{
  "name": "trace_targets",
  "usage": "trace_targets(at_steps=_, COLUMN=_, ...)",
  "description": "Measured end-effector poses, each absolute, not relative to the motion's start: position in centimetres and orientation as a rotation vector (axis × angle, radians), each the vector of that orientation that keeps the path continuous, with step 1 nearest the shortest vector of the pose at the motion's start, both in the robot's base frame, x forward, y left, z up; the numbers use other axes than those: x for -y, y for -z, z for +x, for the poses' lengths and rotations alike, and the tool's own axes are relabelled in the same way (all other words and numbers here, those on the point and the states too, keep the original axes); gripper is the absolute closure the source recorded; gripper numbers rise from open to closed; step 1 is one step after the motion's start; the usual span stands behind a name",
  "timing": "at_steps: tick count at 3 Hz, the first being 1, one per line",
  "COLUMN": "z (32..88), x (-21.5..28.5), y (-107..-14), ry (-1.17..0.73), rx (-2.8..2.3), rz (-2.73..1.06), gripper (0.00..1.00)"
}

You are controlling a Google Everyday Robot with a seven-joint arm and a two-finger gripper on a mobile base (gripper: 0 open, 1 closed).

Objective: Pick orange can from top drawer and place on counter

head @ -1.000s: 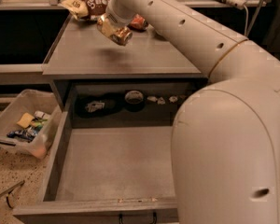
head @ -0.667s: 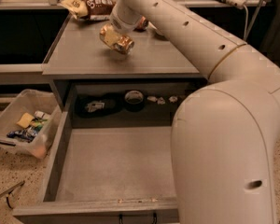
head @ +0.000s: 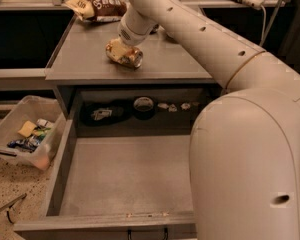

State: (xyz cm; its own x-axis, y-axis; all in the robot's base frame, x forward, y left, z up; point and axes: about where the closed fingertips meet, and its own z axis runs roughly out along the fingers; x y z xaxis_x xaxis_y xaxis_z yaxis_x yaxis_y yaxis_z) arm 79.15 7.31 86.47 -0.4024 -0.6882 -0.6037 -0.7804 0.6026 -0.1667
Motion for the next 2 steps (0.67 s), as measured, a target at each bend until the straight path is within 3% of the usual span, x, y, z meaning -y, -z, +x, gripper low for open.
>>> trace_targets(at_steps=2, z=79.15, x=-7.31, y=-86.47, ry=-0.187, rx=-2.188, rz=-1.154, gripper=0.58)
